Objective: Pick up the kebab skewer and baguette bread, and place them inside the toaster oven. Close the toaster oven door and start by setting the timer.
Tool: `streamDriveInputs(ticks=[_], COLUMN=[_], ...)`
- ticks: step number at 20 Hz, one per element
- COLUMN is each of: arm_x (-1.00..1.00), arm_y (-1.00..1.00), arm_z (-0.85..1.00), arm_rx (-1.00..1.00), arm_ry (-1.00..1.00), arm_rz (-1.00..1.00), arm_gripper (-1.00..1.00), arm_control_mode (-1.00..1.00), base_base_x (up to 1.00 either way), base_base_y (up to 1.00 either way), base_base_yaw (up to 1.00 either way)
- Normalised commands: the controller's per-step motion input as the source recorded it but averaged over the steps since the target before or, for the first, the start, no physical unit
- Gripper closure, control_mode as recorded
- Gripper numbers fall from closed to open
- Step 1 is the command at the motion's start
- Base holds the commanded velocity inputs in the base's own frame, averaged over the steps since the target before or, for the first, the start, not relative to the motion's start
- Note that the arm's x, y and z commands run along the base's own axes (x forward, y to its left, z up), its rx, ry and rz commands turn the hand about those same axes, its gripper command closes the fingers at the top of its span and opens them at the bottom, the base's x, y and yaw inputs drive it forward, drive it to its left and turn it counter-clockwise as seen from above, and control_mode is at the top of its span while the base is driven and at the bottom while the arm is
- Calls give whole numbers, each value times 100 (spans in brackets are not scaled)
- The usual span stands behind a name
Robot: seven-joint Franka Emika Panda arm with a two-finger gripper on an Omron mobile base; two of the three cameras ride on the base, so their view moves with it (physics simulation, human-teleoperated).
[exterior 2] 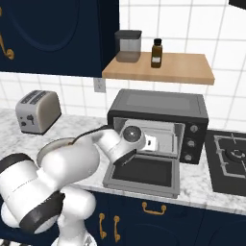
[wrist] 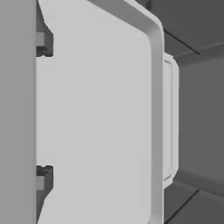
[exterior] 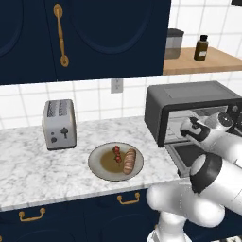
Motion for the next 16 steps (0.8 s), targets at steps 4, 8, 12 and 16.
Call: streamDriveInputs(ticks=[4,8,12,16], arm_x=[-88,-86,-87,-25], arm_y=[-26,6,78,100], arm_z=[37,96,27,2], arm_rx=[6,4,0,0], arm_ry=[46,9,0,7], arm_rz=[0,1,0,-1], arm_gripper=[-100,-100,-100,-100], arm_control_mode=[-100,-100,-100,-100], base_base_x=[0,0,0,0], base_base_y=[0,0,0,0], base_base_yaw=[0,0,0,0])
